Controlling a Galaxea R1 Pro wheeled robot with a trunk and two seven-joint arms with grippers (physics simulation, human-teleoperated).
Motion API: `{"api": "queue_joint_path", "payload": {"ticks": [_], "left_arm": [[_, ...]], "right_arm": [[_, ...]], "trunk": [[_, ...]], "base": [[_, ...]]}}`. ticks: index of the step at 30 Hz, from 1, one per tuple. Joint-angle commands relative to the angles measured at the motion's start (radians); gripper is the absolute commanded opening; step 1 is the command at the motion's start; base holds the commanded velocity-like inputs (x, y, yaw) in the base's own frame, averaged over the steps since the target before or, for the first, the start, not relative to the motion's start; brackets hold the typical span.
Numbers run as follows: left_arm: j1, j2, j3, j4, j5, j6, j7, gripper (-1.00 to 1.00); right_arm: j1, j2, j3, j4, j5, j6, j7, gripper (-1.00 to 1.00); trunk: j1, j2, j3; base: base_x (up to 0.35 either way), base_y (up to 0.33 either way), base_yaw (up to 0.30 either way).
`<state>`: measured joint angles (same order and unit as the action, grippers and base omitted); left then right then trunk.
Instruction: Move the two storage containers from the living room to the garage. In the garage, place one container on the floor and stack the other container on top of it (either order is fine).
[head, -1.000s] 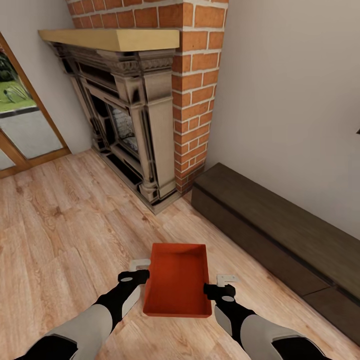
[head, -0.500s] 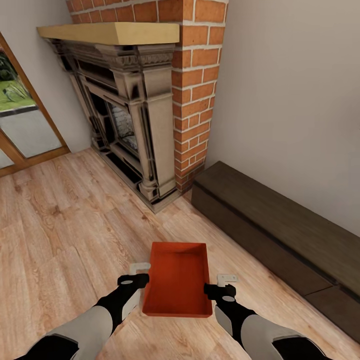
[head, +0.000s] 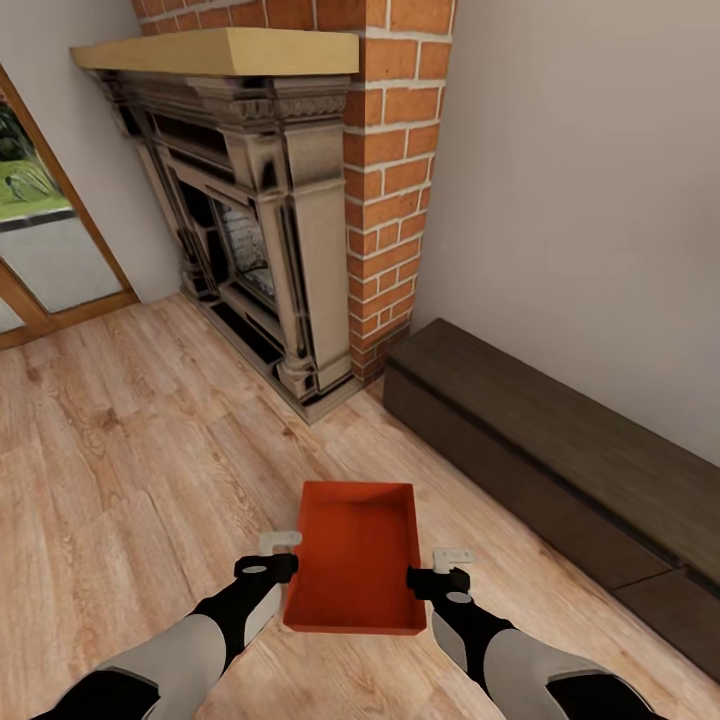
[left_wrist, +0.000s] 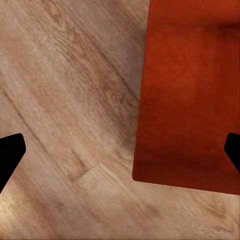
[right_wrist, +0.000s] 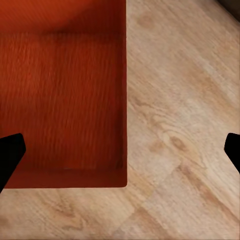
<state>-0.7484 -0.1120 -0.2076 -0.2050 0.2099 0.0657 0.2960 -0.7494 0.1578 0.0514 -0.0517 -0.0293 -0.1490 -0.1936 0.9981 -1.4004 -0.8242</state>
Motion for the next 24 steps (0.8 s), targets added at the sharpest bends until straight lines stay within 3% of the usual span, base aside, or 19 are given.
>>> {"api": "queue_joint_path", "payload": {"ticks": [1, 15, 24], "left_arm": [[0.0, 0.0, -0.009, -0.002, 0.009, 0.005, 0.006, 1.0], [0.0, 0.0, -0.01, -0.002, 0.006, 0.006, 0.006, 1.0], [0.001, -0.003, -0.01, 0.023, -0.068, 0.006, -0.003, 1.0]], "right_arm": [[-0.001, 0.0, 0.005, 0.001, -0.003, -0.003, -0.004, 1.0], [-0.001, 0.0, 0.004, 0.001, -0.003, -0.004, -0.003, 1.0], [-0.001, 0.0, 0.005, 0.001, 0.001, -0.004, -0.002, 1.0]], "trunk": [[0.004, -0.008, -0.004], [0.058, -0.106, -0.048], [0.092, -0.169, -0.076]], "base": [[0.0, 0.0, 0.0], [0.0, 0.0, 0.0], [0.0, 0.0, 0.0]]}}
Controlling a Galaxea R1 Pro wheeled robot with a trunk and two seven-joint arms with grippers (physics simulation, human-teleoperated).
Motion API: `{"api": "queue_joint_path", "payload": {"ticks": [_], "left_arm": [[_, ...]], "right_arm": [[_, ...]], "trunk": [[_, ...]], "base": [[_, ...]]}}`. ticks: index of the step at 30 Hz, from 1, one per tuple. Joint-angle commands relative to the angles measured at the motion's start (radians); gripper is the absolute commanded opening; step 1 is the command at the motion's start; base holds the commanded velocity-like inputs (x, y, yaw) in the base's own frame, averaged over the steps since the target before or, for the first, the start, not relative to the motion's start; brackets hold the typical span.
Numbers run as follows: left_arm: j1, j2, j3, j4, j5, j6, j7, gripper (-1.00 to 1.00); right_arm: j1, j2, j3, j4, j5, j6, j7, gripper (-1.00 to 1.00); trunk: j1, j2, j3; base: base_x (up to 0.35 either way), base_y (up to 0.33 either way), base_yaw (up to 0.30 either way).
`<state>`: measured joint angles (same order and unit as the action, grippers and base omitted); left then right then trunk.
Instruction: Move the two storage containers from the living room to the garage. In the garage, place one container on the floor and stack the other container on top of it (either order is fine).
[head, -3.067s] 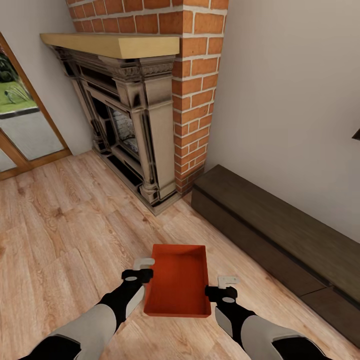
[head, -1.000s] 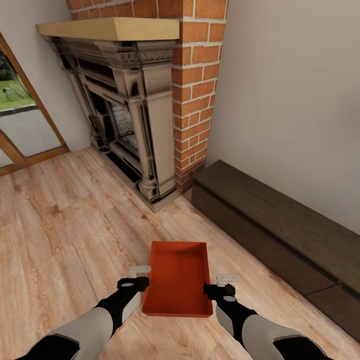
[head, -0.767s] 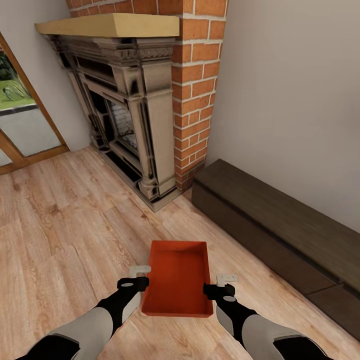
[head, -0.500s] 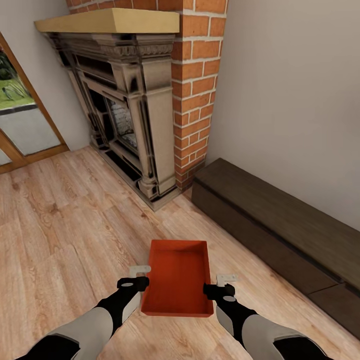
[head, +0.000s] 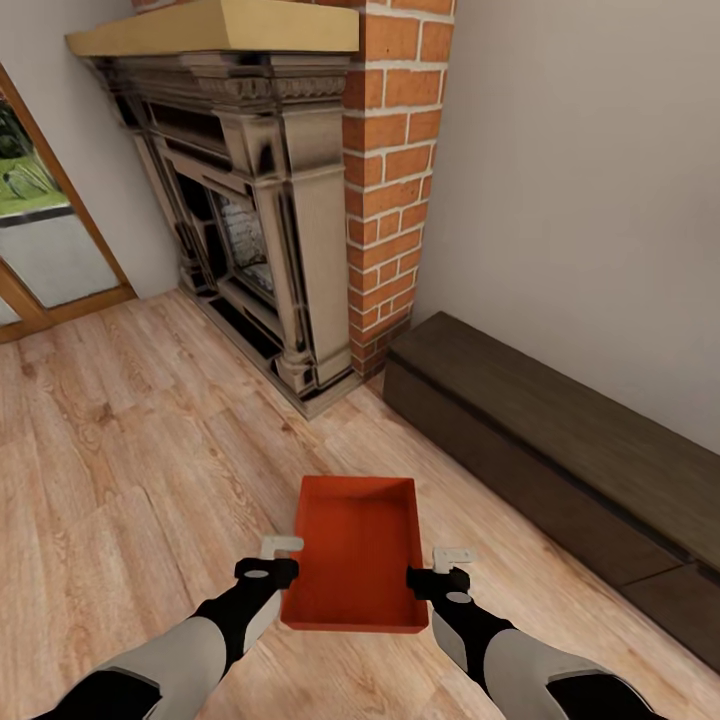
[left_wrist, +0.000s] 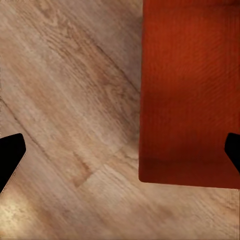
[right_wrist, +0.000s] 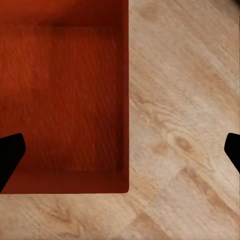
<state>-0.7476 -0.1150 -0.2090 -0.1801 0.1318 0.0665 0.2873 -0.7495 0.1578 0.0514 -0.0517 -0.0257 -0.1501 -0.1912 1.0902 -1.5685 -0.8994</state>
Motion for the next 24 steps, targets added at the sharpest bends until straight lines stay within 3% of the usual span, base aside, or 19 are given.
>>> {"api": "queue_joint_path", "payload": {"ticks": [1, 24], "left_arm": [[0.0, 0.0, -0.009, -0.001, 0.004, 0.006, 0.005, 1.0], [-0.001, 0.003, -0.009, 0.001, -0.008, 0.003, 0.009, 1.0]], "right_arm": [[-0.001, 0.0, 0.005, 0.001, -0.002, -0.003, -0.004, 1.0], [-0.001, 0.001, 0.003, 0.001, -0.003, -0.006, -0.004, 1.0]], "trunk": [[0.004, -0.008, -0.004], [0.092, -0.169, -0.076]], "base": [[0.0, 0.0, 0.0], [0.0, 0.0, 0.0]]}}
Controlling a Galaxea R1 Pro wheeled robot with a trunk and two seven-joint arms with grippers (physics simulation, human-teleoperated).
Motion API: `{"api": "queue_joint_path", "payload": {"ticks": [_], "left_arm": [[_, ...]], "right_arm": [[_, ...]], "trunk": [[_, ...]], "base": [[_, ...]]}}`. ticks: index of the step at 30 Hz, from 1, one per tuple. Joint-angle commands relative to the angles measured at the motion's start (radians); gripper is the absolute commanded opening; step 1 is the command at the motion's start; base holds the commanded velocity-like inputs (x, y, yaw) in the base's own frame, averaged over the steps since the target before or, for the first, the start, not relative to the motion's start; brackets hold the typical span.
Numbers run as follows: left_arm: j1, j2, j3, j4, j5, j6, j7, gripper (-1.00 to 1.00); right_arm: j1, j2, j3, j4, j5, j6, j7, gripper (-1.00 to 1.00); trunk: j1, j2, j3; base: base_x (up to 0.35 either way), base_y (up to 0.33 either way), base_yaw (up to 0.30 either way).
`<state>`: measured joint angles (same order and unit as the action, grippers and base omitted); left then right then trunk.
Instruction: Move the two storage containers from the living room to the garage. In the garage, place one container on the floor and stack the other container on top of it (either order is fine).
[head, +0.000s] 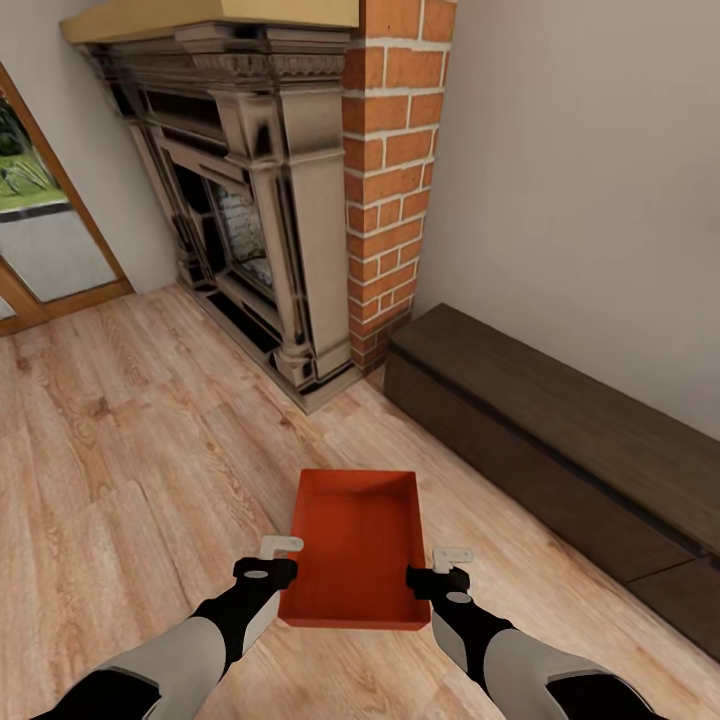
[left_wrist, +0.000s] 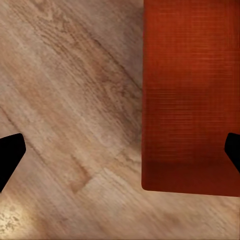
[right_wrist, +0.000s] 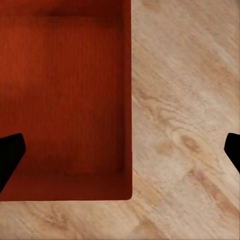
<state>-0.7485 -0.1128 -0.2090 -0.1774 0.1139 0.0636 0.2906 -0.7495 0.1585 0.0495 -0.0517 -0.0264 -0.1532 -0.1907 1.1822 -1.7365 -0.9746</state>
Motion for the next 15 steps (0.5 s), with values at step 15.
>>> {"api": "queue_joint_path", "payload": {"ticks": [15], "left_arm": [[0.0, 0.002, -0.007, -0.004, 0.012, 0.004, 0.005, 1.0]], "right_arm": [[-0.001, 0.001, 0.0, 0.001, -0.012, -0.064, -0.012, 1.0]], "trunk": [[0.058, -0.106, -0.048]], "base": [[0.0, 0.0, 0.0]]}}
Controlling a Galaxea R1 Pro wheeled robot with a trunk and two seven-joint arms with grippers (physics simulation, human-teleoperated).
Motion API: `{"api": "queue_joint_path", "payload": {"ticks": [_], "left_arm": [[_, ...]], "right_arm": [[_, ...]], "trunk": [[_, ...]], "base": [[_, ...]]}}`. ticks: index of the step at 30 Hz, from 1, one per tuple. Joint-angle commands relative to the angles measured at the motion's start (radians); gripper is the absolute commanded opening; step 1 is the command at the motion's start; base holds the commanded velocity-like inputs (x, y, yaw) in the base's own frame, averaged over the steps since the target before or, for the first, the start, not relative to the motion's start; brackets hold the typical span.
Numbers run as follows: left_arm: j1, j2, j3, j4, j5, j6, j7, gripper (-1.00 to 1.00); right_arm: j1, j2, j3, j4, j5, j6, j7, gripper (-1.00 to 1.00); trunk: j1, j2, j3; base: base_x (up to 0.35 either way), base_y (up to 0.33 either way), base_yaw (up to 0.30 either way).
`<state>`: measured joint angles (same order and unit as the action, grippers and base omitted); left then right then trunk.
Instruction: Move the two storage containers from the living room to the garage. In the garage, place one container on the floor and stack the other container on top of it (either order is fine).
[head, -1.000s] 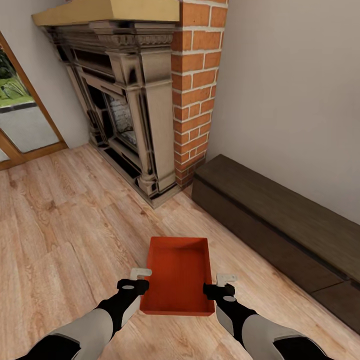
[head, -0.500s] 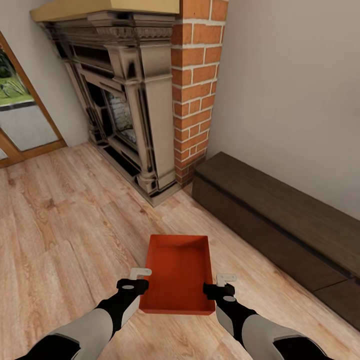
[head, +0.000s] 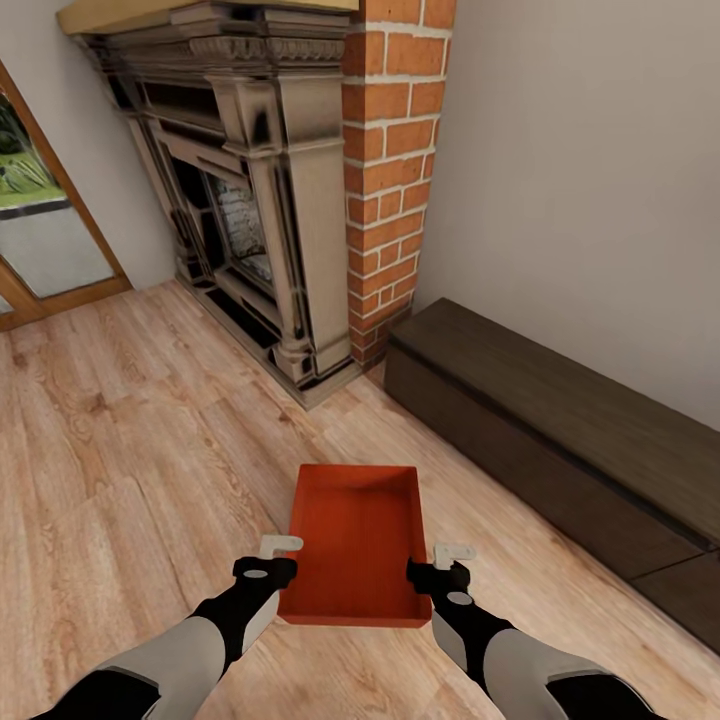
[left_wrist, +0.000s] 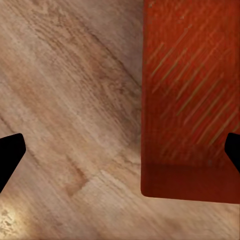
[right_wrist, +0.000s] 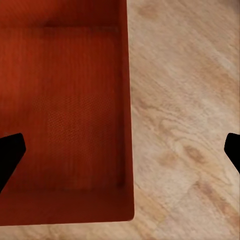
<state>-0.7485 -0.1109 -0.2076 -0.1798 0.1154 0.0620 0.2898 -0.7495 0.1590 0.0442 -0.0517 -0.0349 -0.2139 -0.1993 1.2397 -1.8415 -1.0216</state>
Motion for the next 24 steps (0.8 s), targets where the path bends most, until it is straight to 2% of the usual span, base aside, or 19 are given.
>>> {"api": "queue_joint_path", "payload": {"ticks": [1, 24], "left_arm": [[0.0, 0.0, -0.009, -0.002, 0.01, 0.006, 0.006, 1.0], [0.0, 0.0, -0.009, -0.003, 0.014, 0.005, 0.012, 1.0]], "right_arm": [[-0.001, 0.0, 0.005, 0.001, -0.003, -0.003, -0.004, 1.0], [-0.001, -0.003, 0.006, 0.001, 0.0, -0.009, -0.005, 1.0]], "trunk": [[0.004, -0.008, -0.004], [0.092, -0.169, -0.076]], "base": [[0.0, 0.0, 0.0], [0.0, 0.0, 0.0]]}}
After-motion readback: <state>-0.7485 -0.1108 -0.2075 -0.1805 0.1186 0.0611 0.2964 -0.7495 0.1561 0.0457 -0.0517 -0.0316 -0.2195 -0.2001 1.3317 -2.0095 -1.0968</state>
